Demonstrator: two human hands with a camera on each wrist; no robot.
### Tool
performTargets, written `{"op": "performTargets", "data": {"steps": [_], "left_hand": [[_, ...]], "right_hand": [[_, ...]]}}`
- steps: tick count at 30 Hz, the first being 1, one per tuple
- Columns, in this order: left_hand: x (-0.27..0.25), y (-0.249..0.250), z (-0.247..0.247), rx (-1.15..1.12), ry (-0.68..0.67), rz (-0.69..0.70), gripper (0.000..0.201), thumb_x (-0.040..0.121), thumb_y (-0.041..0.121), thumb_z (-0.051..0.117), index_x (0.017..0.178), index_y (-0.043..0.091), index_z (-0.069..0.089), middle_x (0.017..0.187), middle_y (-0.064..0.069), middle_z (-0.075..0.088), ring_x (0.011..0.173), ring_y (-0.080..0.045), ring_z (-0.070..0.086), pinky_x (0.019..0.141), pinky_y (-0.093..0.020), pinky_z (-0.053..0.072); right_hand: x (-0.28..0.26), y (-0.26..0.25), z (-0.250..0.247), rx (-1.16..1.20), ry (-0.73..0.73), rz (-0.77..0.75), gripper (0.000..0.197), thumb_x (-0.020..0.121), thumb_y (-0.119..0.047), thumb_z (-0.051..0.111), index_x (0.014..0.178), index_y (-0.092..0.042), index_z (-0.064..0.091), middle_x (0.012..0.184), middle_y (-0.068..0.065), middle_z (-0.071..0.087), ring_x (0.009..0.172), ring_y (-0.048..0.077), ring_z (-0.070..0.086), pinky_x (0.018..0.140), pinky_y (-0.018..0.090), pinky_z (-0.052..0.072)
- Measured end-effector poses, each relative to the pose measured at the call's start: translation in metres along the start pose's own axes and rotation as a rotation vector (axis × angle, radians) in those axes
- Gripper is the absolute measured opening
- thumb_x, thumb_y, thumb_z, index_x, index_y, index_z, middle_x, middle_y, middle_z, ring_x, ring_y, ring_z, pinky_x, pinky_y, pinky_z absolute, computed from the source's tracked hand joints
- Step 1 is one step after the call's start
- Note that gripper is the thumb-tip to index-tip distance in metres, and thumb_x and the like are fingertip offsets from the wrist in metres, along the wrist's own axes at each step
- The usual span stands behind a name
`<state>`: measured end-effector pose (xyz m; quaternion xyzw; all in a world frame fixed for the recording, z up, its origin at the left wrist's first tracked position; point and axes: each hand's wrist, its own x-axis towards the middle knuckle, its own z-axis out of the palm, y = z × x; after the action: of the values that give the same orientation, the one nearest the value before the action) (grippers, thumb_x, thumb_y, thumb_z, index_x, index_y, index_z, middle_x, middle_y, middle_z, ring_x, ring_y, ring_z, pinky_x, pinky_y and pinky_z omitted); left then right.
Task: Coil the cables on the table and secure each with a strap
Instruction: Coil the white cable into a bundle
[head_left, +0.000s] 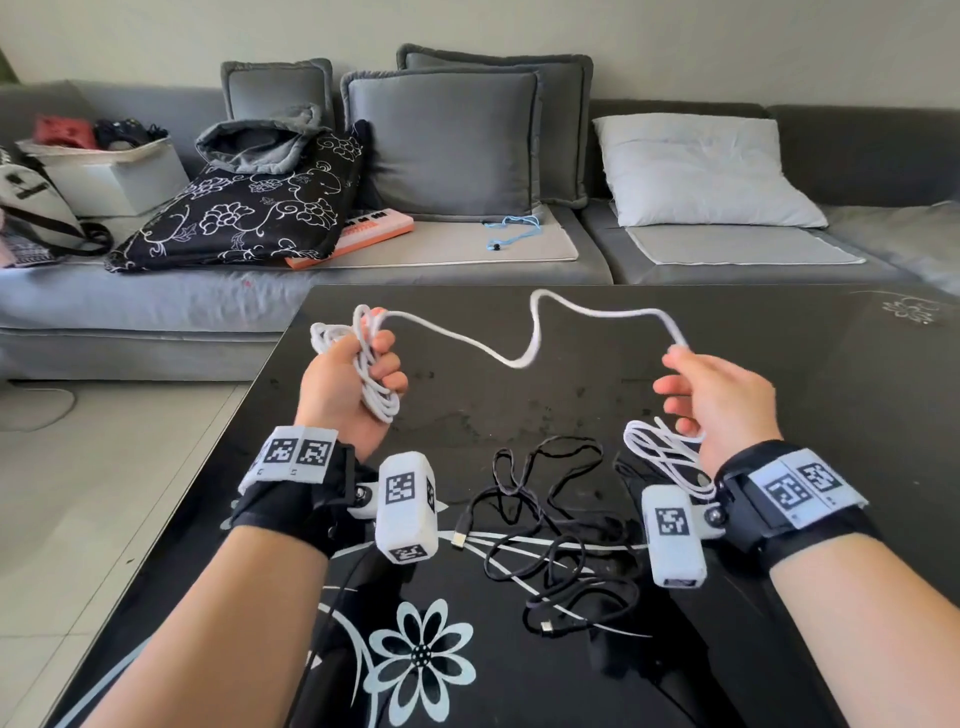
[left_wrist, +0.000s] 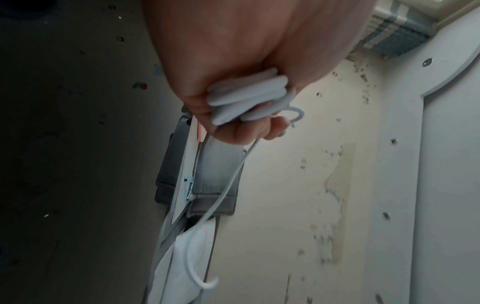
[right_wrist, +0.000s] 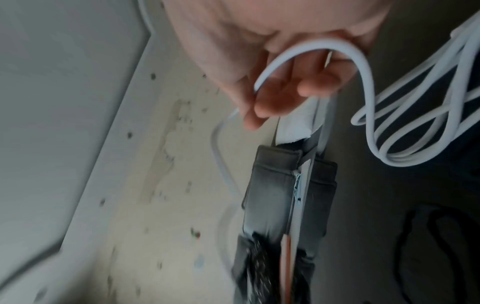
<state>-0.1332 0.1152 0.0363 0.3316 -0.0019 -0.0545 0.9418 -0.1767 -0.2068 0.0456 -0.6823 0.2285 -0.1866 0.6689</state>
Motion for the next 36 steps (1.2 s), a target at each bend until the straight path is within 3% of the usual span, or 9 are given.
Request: {"op": "performTargets", "data": {"steps": [8, 12, 15, 17, 20, 24, 29, 31, 36], "left_hand": [[0.002, 0.012, -0.009, -0.038, 0.014, 0.007, 0.005, 0.087, 0.020, 0.049, 0.089, 0.020, 0.053, 0.063, 0.010, 0.047, 0.043, -0.004, 0.032, 0.042, -0.015, 0.031], [0.004, -0.003, 0.002, 0.034, 0.026, -0.012, 0.022, 0.104, 0.030, 0.038, 0.093, 0.020, 0.054, 0.064, 0.008, 0.047, 0.044, -0.004, 0.031, 0.041, -0.016, 0.031], [0.003, -0.011, 0.011, 0.095, 0.037, 0.014, 0.039, 0.092, 0.060, 0.050, 0.090, 0.021, 0.054, 0.064, 0.008, 0.044, 0.044, -0.004, 0.029, 0.042, -0.015, 0.028], [0.000, -0.018, 0.015, 0.166, 0.036, 0.040, 0.035, 0.085, 0.055, 0.061, 0.090, 0.022, 0.052, 0.064, 0.008, 0.043, 0.044, -0.004, 0.029, 0.042, -0.016, 0.028], [-0.003, -0.028, 0.021, 0.255, 0.043, 0.055, 0.017, 0.095, 0.026, 0.065, 0.084, 0.020, 0.052, 0.069, 0.003, 0.048, 0.046, -0.005, 0.034, 0.044, -0.017, 0.035], [-0.011, -0.042, 0.034, 0.300, 0.011, -0.002, 0.010, 0.098, 0.019, 0.061, 0.097, 0.011, 0.055, 0.077, -0.005, 0.059, 0.049, -0.009, 0.043, 0.046, -0.021, 0.042], [-0.021, -0.052, 0.048, 0.189, -0.112, -0.106, 0.023, 0.102, 0.020, 0.052, 0.123, 0.026, 0.057, 0.080, -0.003, 0.061, 0.050, -0.011, 0.037, 0.046, -0.023, 0.040], [-0.024, -0.051, 0.052, 0.113, -0.149, -0.149, 0.018, 0.101, 0.022, 0.050, 0.116, 0.027, 0.059, 0.081, -0.002, 0.059, 0.050, -0.010, 0.037, 0.045, -0.021, 0.039], [-0.031, -0.054, 0.059, 0.058, -0.267, -0.263, 0.010, 0.092, 0.029, 0.062, 0.090, 0.026, 0.052, 0.070, 0.006, 0.040, 0.046, -0.005, 0.032, 0.043, -0.016, 0.033]], "right_hand": [[0.017, 0.002, -0.021, 0.228, 0.029, 0.200, 0.011, 0.088, -0.031, 0.071, 0.093, -0.021, 0.069, 0.086, -0.003, 0.074, 0.068, 0.010, 0.064, 0.065, 0.025, 0.044], [0.015, -0.003, -0.010, 0.195, 0.033, 0.179, 0.008, 0.087, -0.029, 0.070, 0.092, -0.023, 0.069, 0.078, -0.006, 0.071, 0.072, 0.011, 0.065, 0.073, 0.029, 0.044], [0.014, -0.004, -0.004, 0.182, 0.037, 0.174, 0.006, 0.085, -0.027, 0.071, 0.089, -0.023, 0.070, 0.073, -0.006, 0.069, 0.070, 0.011, 0.065, 0.074, 0.030, 0.043], [0.014, -0.003, -0.001, 0.158, 0.032, 0.165, 0.004, 0.085, -0.026, 0.071, 0.085, -0.023, 0.069, 0.072, -0.005, 0.068, 0.070, 0.011, 0.063, 0.070, 0.029, 0.042], [0.010, -0.003, 0.008, 0.075, 0.018, 0.067, 0.003, 0.087, -0.023, 0.069, 0.084, -0.022, 0.070, 0.073, -0.003, 0.067, 0.071, 0.012, 0.062, 0.061, 0.022, 0.040], [0.002, 0.000, 0.020, -0.160, -0.029, -0.216, 0.013, 0.087, -0.012, 0.067, 0.097, -0.011, 0.075, 0.076, 0.002, 0.071, 0.069, 0.012, 0.062, 0.065, 0.018, 0.050], [-0.009, 0.007, 0.035, -0.563, -0.223, -0.297, 0.020, 0.075, -0.027, 0.062, 0.078, -0.044, 0.069, 0.083, -0.017, 0.072, 0.091, 0.012, 0.067, 0.094, 0.047, 0.052], [-0.020, 0.003, 0.043, -0.596, -0.305, -0.336, 0.023, 0.076, -0.027, 0.061, 0.087, -0.045, 0.068, 0.091, -0.020, 0.070, 0.099, 0.008, 0.065, 0.099, 0.046, 0.048], [-0.045, -0.003, 0.063, -0.499, -0.448, -0.519, 0.028, 0.084, -0.016, 0.071, 0.107, -0.031, 0.070, 0.103, -0.012, 0.071, 0.104, 0.004, 0.064, 0.097, 0.023, 0.046]]}}
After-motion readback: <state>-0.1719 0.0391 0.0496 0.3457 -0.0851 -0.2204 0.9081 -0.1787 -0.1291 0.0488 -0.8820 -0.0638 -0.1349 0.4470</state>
